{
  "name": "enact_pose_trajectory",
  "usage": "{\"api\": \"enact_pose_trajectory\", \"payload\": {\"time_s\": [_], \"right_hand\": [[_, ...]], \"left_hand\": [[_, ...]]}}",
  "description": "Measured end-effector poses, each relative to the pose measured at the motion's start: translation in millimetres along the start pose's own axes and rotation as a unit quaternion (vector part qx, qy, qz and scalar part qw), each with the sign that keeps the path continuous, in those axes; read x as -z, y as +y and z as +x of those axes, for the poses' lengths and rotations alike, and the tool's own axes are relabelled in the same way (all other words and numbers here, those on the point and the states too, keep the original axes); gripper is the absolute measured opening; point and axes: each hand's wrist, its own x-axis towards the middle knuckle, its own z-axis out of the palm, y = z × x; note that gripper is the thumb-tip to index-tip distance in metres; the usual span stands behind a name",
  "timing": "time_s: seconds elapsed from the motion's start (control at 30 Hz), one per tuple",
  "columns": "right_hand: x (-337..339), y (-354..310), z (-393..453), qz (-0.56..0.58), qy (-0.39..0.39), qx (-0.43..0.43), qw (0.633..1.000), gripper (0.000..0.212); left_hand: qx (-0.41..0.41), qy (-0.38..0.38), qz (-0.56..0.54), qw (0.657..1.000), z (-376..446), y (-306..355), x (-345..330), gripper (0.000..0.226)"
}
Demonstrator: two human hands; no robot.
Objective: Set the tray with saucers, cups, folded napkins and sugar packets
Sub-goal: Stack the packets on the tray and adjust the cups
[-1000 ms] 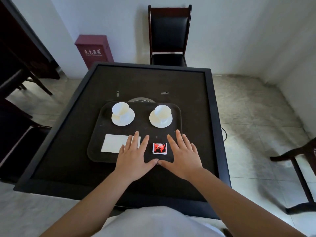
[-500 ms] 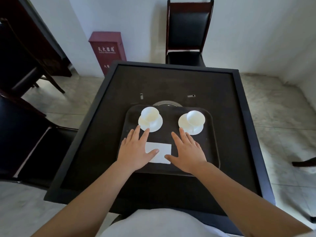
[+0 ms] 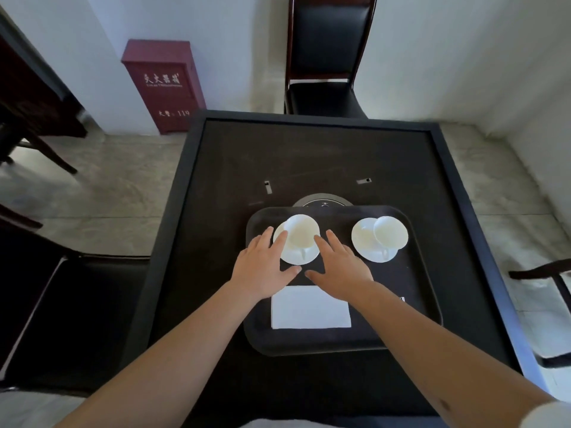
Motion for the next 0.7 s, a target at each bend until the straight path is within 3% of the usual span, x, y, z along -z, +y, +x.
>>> {"api": "enact_pose_trajectory", "payload": {"time_s": [0.1, 0.2, 0.37, 0.53, 0.7], "right_hand": [[2.8, 0.7, 24.9, -0.002, 0.003, 0.009, 1.0, 0.083], [2.8, 4.3, 54.4, 0.037, -0.013, 0.018, 0.999, 0.078], [2.2, 2.0, 89.9, 0.099, -0.022, -0.01, 0.995, 0.074], [3.8, 0.5, 99.3, 0.028, -0.027, -0.006, 0.999, 0.071], [2.2, 5.0, 89.2, 0.023, -0.015, -0.001, 1.0, 0.069]], "left_hand": [[-0.004, 0.007, -0.032, 0.999, 20.0, 1.4, -5.3, 0.082], [0.051, -0.034, -0.161, 0.985, 41.0, 5.2, -11.1, 0.081], [0.108, -0.083, -0.254, 0.958, 64.6, 6.6, -23.9, 0.058], [0.186, -0.13, -0.341, 0.912, 76.9, 3.4, -32.7, 0.038], [0.223, -0.061, -0.337, 0.913, 81.4, -2.6, -29.0, 0.032]]}}
